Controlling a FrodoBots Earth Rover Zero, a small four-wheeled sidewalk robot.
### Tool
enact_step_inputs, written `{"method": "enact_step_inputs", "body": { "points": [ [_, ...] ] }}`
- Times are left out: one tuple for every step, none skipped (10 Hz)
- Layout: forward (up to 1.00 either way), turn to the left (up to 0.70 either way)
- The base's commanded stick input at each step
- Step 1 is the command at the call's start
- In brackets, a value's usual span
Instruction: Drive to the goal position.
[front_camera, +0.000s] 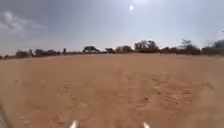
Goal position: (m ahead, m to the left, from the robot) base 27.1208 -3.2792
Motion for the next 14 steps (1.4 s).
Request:
{"method": "enact_step_inputs", "body": {
  "points": [
    [0.7, 0.0],
    [0.7, 0.0],
    [0.7, 0.0],
    [0.7, 0.0],
    [0.7, 0.0],
    [0.7, 0.0],
    [0.7, 0.0],
    [0.7, 0.0],
    [0.7, 0.0],
    [0.7, 0.0],
    [0.7, 0.0],
    [0.7, 0.0],
    [0.7, 0.0],
    [0.7, 0.0]
  ]
}}
